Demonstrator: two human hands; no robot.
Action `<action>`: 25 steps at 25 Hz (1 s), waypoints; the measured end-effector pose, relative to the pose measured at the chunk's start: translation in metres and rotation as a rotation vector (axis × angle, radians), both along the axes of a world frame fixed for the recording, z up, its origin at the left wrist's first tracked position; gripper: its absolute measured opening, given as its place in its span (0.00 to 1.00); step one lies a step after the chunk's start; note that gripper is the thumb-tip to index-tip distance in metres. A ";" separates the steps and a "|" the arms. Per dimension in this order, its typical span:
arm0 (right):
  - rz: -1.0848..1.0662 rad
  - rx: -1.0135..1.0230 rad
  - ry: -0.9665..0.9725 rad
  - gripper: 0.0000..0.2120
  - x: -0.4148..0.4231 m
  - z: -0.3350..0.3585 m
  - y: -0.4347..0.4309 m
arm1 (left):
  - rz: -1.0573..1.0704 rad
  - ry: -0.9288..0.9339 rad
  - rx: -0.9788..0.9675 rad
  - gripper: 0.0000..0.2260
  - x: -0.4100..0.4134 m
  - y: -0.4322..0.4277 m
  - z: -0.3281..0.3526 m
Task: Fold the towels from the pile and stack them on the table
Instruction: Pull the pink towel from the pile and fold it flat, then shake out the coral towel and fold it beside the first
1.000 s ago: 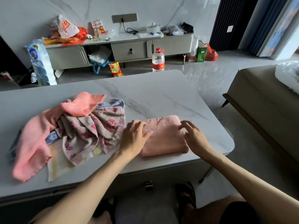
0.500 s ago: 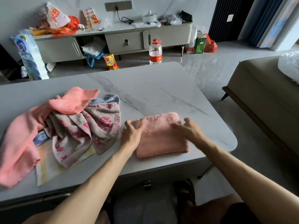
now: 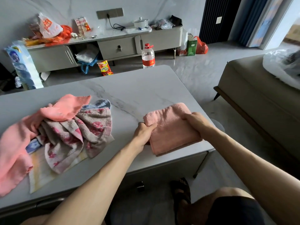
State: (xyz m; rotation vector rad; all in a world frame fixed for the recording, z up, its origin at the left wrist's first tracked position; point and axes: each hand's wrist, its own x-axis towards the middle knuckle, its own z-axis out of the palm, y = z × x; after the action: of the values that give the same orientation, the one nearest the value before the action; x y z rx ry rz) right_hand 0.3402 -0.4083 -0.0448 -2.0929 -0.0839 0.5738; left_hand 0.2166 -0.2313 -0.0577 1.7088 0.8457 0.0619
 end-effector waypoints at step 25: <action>0.379 -0.612 -0.713 0.30 0.032 -0.059 -0.046 | -0.594 0.043 0.996 0.42 0.050 -0.078 -0.054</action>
State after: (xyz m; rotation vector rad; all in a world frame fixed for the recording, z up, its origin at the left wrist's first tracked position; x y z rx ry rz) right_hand 0.3719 -0.4539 -0.1036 -2.8194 -0.8113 0.0236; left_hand 0.2668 -0.3092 -0.1119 2.8463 0.2791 0.0436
